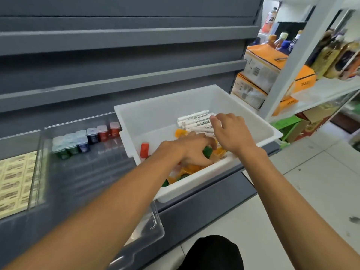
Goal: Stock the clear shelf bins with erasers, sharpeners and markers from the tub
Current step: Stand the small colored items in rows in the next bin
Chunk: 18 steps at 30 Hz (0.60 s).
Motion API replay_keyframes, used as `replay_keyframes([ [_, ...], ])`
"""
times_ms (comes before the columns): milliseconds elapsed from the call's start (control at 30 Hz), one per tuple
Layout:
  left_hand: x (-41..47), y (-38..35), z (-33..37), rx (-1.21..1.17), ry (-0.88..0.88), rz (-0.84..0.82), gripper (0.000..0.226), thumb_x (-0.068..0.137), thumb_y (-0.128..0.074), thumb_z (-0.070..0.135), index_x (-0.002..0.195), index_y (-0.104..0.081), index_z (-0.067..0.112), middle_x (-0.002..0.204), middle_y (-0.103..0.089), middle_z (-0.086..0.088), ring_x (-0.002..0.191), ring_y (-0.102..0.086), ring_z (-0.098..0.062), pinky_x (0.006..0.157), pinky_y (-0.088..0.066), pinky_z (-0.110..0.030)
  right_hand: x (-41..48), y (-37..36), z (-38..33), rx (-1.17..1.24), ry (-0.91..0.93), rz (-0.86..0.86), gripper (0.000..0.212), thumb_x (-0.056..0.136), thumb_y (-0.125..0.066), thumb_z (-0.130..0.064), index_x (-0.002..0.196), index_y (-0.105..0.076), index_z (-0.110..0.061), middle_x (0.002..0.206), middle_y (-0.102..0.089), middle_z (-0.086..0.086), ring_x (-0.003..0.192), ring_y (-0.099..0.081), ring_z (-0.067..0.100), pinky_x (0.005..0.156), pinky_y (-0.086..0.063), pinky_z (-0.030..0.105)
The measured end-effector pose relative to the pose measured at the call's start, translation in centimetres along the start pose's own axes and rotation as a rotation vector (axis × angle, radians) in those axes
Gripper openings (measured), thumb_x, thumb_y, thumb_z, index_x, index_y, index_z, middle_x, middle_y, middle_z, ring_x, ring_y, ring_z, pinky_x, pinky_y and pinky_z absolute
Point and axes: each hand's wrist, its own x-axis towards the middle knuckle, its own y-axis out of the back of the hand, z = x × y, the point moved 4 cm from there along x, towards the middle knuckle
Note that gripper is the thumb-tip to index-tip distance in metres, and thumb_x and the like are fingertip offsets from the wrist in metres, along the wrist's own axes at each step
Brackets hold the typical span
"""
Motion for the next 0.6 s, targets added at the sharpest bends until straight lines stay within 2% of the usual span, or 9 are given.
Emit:
replay_keyframes([
  [67,-0.2,0.1,-0.3,0.046,0.038,-0.057,0.047,0.075,-0.052,0.067,0.114,-0.049,0.041,0.105,-0.056,0.008,0.102,-0.046,-0.021,0.089,-0.047,-0.042,0.1,-0.4,-0.1,-0.065,0.004,-0.098,0.044,0.102,-0.032,-0.043,0.133,-0.052,-0.019,0.138,-0.049,0.012,0.129,-0.037,0.035,0.105,-0.031,0.045],
  [100,-0.4,0.2,-0.4,0.053,0.058,-0.094,0.050,0.072,-0.053,0.070,0.112,-0.048,0.040,0.096,-0.055,0.009,0.098,-0.049,-0.022,0.086,-0.050,-0.042,0.1,-0.6,-0.4,-0.098,0.035,-0.136,0.045,0.101,-0.035,-0.044,0.137,-0.048,-0.021,0.144,-0.044,0.010,0.132,-0.034,0.033,0.107,-0.030,0.045],
  [133,-0.7,0.2,-0.6,0.051,0.086,-0.136,0.061,0.066,-0.054,0.074,0.114,-0.047,0.038,0.095,-0.054,0.008,0.097,-0.053,-0.023,0.085,-0.052,-0.042,0.2,-0.8,-0.7,-0.119,0.079,-0.158,0.047,0.100,-0.039,-0.045,0.140,-0.046,-0.022,0.147,-0.040,0.009,0.134,-0.031,0.032,0.109,-0.030,0.044],
  [200,-1.2,0.2,-1.3,0.043,0.139,-0.229,0.088,0.051,-0.055,0.079,0.129,-0.041,0.039,0.117,-0.053,0.006,0.104,-0.055,-0.024,0.089,-0.053,-0.044,0.3,-1.1,-1.3,-0.097,0.150,-0.172,0.046,0.098,-0.046,-0.042,0.139,-0.047,-0.022,0.148,-0.040,0.008,0.135,-0.032,0.031,0.111,-0.031,0.043],
  [267,-1.7,-0.1,-1.9,0.099,0.170,-0.299,0.094,0.061,-0.065,0.069,0.142,-0.026,0.043,0.134,-0.040,0.005,0.117,-0.047,-0.027,0.093,-0.050,-0.044,0.3,-0.9,-1.7,-0.040,0.184,-0.140,0.041,0.098,-0.049,-0.038,0.134,-0.053,-0.020,0.142,-0.048,0.008,0.131,-0.039,0.029,0.108,-0.035,0.040],
  [333,-2.2,-0.5,-2.0,0.135,0.159,-0.299,0.088,0.077,-0.070,0.051,0.147,-0.018,0.040,0.137,-0.035,0.001,0.121,-0.039,-0.027,0.092,-0.045,-0.044,-0.3,-0.2,-1.9,-0.008,0.211,-0.082,0.035,0.098,-0.049,-0.037,0.126,-0.060,-0.020,0.133,-0.057,0.005,0.122,-0.049,0.025,0.101,-0.041,0.037],
  [467,-2.3,-0.8,-2.3,-0.019,0.152,-0.241,0.081,0.081,-0.071,0.045,0.146,-0.024,0.034,0.115,-0.054,0.002,0.098,-0.057,-0.022,0.092,-0.050,-0.043,-3.1,0.3,-1.9,0.036,0.192,-0.037,0.027,0.096,-0.047,-0.044,0.109,-0.066,-0.028,0.112,-0.067,-0.008,0.101,-0.060,0.016,0.085,-0.050,0.035],
  [533,-2.3,-0.9,-2.3,-0.068,0.143,-0.206,0.080,0.081,-0.069,0.047,0.146,-0.025,0.034,0.117,-0.057,0.002,0.101,-0.059,-0.023,0.096,-0.050,-0.045,-3.9,0.1,-2.1,0.038,0.162,-0.035,0.029,0.094,-0.045,-0.052,0.101,-0.066,-0.034,0.100,-0.067,-0.016,0.090,-0.062,0.012,0.079,-0.052,0.034],
  [600,-2.3,-1.1,-2.2,-0.051,0.126,-0.200,0.072,0.082,-0.067,0.046,0.144,-0.034,0.033,0.109,-0.056,0.004,0.101,-0.058,-0.022,0.094,-0.051,-0.042,-4.0,-0.2,-2.3,0.037,0.143,-0.048,0.033,0.091,-0.043,-0.059,0.100,-0.065,-0.036,0.096,-0.065,-0.020,0.087,-0.062,0.009,0.078,-0.053,0.035],
])
